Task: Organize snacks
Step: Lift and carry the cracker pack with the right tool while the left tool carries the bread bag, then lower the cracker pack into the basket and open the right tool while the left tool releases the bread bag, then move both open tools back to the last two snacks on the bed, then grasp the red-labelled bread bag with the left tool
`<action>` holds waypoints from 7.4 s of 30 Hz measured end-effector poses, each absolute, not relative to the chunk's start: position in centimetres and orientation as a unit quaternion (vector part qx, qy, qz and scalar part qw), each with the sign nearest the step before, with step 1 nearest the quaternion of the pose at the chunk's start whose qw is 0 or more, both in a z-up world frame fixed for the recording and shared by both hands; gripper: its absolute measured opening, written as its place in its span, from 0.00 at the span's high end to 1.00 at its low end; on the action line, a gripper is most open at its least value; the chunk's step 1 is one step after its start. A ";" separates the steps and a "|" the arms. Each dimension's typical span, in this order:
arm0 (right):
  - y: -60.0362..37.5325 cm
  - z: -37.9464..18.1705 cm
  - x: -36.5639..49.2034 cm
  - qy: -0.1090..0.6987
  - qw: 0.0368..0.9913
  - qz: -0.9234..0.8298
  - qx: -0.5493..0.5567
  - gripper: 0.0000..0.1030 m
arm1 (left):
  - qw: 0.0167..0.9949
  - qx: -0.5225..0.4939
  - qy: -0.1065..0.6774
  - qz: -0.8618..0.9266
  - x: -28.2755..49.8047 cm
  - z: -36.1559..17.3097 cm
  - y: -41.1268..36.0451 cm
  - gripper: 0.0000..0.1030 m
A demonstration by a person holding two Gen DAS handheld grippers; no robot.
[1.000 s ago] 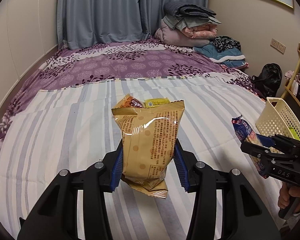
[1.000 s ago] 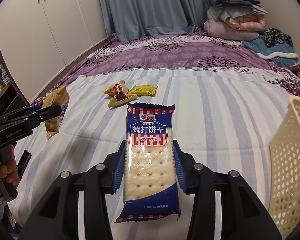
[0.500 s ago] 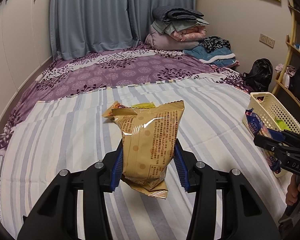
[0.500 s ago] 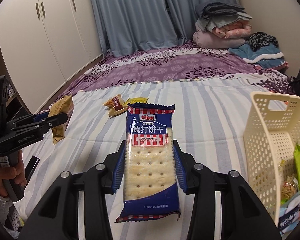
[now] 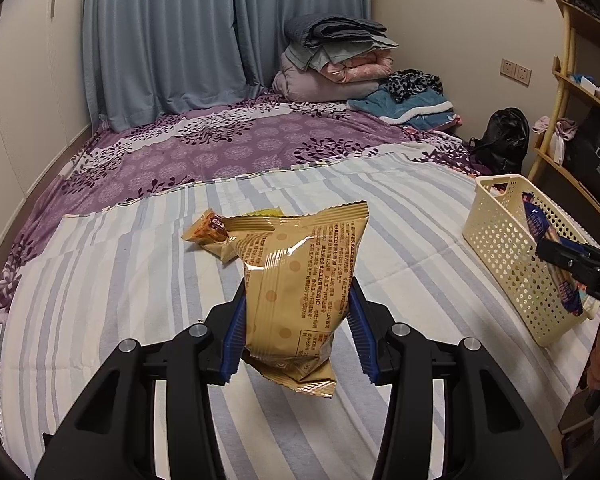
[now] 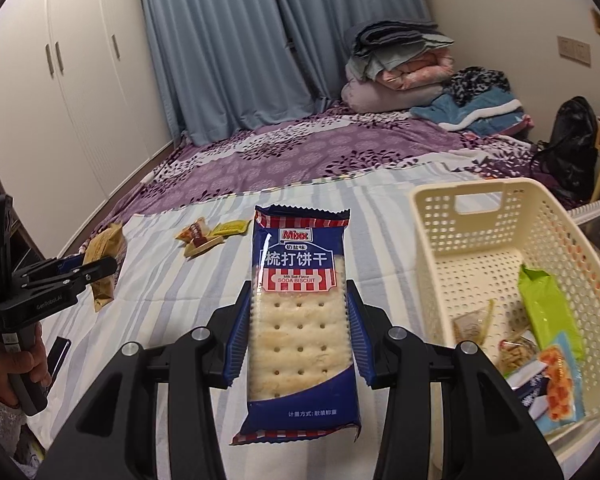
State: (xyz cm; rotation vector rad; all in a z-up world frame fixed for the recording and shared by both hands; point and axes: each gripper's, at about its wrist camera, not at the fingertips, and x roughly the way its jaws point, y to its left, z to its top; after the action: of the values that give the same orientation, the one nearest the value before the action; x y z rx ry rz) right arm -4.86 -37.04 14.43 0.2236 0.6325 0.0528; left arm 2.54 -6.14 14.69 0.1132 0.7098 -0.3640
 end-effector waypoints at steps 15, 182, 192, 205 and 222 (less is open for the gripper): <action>-44.8 13.8 -8.8 0.299 0.941 -0.075 0.140 0.57 | 0.912 0.067 0.350 -0.202 1.6 14.4 -9.0 0.54; -28.6 8.7 1.8 0.383 0.921 0.044 0.062 0.09 | 0.888 -0.039 0.439 -0.131 14.8 7.0 -2.4 0.03; -28.5 6.5 4.2 0.404 0.911 0.049 0.070 0.09 | 0.882 -0.076 0.457 -0.085 21.9 4.7 -0.7 0.03; -28.8 4.7 6.3 0.416 0.904 0.051 0.085 0.09 | 0.871 -0.125 0.476 -0.003 30.4 0.8 -1.0 0.03; -27.5 4.2 7.2 0.420 0.901 0.068 0.085 0.09 | 0.872 -0.068 0.484 0.007 28.7 -0.8 1.8 0.03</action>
State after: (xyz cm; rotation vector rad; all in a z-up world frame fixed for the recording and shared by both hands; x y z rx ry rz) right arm 7.24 -27.50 4.15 0.1756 0.8679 0.1400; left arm 28.71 1.80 -0.79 -0.1420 1.0116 0.0151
